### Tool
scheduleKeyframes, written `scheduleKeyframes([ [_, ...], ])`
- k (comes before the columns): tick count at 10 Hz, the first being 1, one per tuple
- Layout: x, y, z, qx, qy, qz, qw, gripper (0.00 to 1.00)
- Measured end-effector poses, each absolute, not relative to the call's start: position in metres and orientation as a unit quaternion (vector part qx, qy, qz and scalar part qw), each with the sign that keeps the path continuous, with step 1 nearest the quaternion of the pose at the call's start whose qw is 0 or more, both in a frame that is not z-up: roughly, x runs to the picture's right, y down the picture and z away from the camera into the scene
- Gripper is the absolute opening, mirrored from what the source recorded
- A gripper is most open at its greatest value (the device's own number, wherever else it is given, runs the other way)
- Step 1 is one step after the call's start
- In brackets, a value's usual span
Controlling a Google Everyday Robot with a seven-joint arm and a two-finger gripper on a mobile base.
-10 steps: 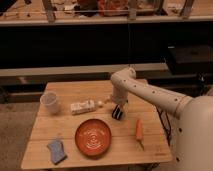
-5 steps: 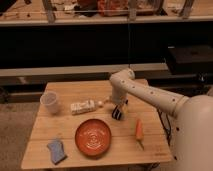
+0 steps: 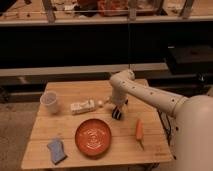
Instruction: Place the eraser on the white sponge
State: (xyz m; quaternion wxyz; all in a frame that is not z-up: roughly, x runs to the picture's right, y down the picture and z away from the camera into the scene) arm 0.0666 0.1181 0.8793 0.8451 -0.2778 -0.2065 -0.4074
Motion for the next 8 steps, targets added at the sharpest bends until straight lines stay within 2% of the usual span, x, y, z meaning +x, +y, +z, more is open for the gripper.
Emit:
scheduleKeyframes([
  [6, 0.081, 0.113, 0.908, -0.247, -0.22, -0.53, 0.781, 0.79],
  [8, 0.076, 0.115, 0.915, -0.253, -0.213, -0.545, 0.77, 0.64],
])
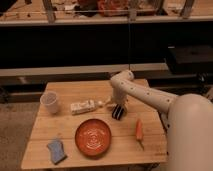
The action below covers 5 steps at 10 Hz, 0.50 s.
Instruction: Place the eraser on the white sponge
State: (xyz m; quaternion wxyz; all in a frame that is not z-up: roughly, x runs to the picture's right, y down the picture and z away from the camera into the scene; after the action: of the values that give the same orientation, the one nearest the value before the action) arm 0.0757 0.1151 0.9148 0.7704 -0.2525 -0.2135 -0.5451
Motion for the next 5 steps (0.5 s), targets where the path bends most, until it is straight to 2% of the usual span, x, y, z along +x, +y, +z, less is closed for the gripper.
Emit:
scheduleKeyframes([
  [3, 0.0758, 0.1189, 0.9189, -0.259, -0.203, -0.549, 0.768, 0.31],
  [5, 0.0733, 0.1195, 0.9201, -0.258, -0.198, -0.546, 0.772, 0.14],
])
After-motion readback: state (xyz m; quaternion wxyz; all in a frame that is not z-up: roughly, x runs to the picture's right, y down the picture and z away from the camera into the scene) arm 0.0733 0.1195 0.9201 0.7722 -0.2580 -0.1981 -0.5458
